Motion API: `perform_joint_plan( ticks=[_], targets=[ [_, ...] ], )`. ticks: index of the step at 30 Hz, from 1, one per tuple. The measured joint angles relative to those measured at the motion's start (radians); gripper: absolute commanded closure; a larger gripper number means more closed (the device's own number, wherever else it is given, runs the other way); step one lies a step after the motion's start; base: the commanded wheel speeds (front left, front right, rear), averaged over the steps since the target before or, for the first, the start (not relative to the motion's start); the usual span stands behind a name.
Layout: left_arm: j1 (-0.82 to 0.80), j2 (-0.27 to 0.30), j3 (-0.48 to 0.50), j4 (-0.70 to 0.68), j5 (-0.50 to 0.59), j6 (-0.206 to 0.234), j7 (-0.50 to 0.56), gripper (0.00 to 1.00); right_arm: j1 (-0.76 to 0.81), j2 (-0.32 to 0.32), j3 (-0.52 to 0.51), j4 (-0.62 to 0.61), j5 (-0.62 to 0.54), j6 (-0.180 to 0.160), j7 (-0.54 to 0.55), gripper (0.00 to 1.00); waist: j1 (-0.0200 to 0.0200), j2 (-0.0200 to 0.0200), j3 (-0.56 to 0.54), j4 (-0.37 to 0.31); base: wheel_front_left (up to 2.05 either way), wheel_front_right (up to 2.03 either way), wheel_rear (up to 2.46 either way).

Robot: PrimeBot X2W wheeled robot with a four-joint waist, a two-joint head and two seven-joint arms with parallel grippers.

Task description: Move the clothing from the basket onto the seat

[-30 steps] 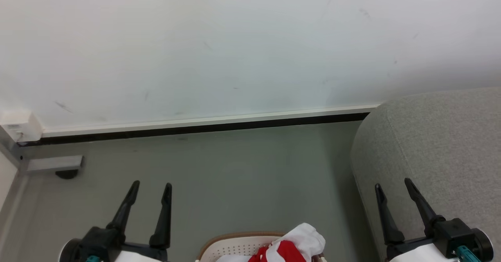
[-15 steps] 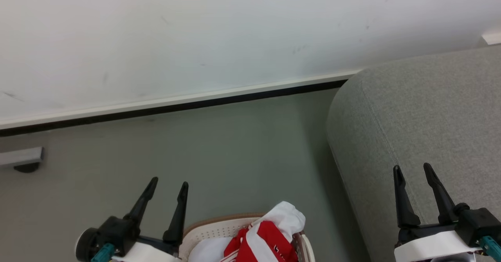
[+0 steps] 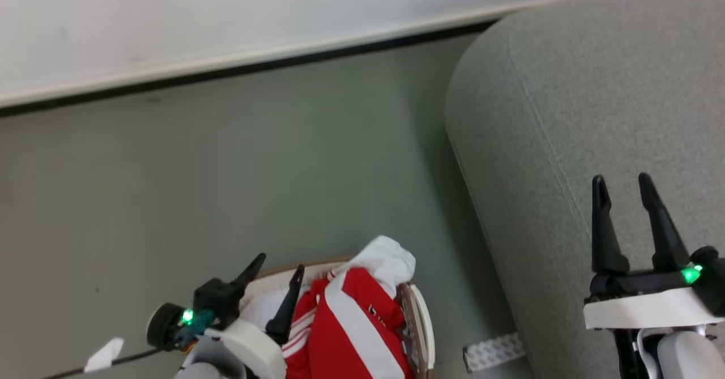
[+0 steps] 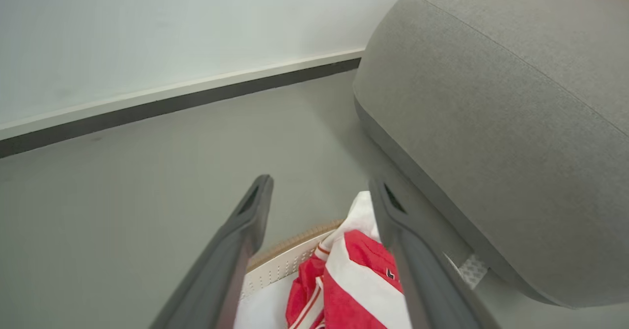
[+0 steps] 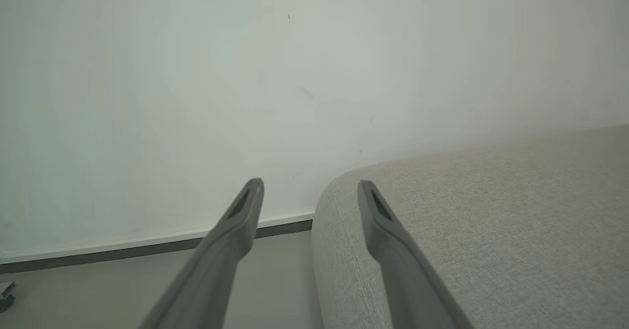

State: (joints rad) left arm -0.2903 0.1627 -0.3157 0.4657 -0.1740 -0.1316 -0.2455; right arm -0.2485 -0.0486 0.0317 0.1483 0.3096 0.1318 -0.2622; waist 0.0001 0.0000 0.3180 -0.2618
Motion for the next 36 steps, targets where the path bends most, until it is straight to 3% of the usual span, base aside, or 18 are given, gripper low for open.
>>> perform_joint_plan(
  ticks=[9,21,31,36],
  targets=[
    [-0.142,0.070,-0.216,0.209,-0.163,0.000,0.074,0.00,-0.066,0.000,-0.004,-0.051,0.025,0.000,0.000,0.00,0.0001,0.0000,0.149,-0.055,0.00,0.00,0.00],
    [-0.315,0.137,-0.489,0.374,-0.331,0.000,0.219,0.00,-0.127,-0.001,-0.013,-0.086,0.058,0.000,0.000,0.00,0.0000,0.0000,0.309,-0.111,0.00,0.00,0.00],
    [-0.451,0.210,-0.776,0.346,-0.462,0.000,0.315,0.00,-0.153,-0.001,0.005,-0.094,0.088,0.000,0.000,0.00,0.0000,0.0000,0.418,-0.131,0.00,0.00,0.00],
    [-0.529,0.225,-0.853,0.369,-0.538,0.000,0.336,0.00,-0.164,0.000,0.025,-0.099,0.108,0.000,0.000,0.00,0.0000,0.0000,0.468,-0.139,0.00,0.00,0.00]
  ],
)
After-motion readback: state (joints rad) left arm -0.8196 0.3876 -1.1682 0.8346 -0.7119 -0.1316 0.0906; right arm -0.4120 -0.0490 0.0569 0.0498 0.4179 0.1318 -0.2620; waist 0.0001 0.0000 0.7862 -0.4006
